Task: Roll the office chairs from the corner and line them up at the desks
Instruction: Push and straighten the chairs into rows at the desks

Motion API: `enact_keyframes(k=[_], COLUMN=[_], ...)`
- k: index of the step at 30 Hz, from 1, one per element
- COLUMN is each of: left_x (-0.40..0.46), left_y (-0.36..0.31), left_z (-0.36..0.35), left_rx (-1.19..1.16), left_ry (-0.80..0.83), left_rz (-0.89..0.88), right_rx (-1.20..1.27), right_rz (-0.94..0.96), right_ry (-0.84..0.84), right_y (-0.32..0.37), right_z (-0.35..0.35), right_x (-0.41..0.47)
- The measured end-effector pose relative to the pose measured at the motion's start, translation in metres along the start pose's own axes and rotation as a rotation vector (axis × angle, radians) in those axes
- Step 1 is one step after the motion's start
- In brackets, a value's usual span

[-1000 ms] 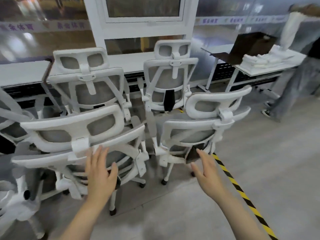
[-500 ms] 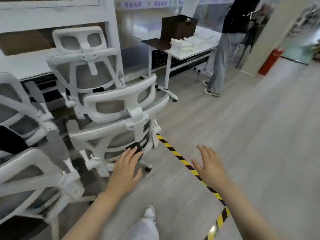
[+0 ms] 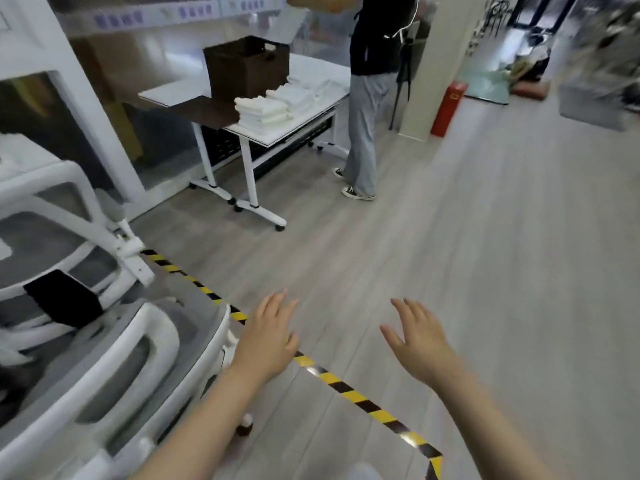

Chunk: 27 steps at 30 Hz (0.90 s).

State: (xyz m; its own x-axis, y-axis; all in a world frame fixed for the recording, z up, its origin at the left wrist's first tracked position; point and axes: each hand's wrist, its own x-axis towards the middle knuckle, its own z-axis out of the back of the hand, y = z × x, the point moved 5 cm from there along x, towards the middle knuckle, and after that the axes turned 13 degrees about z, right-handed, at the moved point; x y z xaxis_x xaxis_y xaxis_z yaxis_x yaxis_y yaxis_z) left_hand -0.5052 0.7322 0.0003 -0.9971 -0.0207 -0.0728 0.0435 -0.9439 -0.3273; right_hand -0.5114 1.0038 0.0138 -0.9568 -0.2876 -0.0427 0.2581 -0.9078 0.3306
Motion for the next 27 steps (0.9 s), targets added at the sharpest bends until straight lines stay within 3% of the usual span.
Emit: enact_keyframes(k=[7,14,19,27], left_x=[0.154,0.265,0.297,0.334], left_y=[-0.008,0.033,0.103,0.252], left_z=[-0.008,0.015,0.036,0.079], left_rx=[-0.067,-0.179,-0.227,-0.328], left_ry=[-0.021,-0.12,-0.204,-0.353], left_rz=[0.122,0.439,0.674,0.991], right_rx=[-0.016,-0.018,-0.013,-0.055], right_rz=[0.108,0.378,0.563,0.886], right_ry=[0.018,0.178,0.298,0.382], right_y=[-0.04,-0.028,0.033,0.192], right_z=[0.006,0.011,-0.006,-0.056], right_x=[0.175,0.367,0.487,0.632])
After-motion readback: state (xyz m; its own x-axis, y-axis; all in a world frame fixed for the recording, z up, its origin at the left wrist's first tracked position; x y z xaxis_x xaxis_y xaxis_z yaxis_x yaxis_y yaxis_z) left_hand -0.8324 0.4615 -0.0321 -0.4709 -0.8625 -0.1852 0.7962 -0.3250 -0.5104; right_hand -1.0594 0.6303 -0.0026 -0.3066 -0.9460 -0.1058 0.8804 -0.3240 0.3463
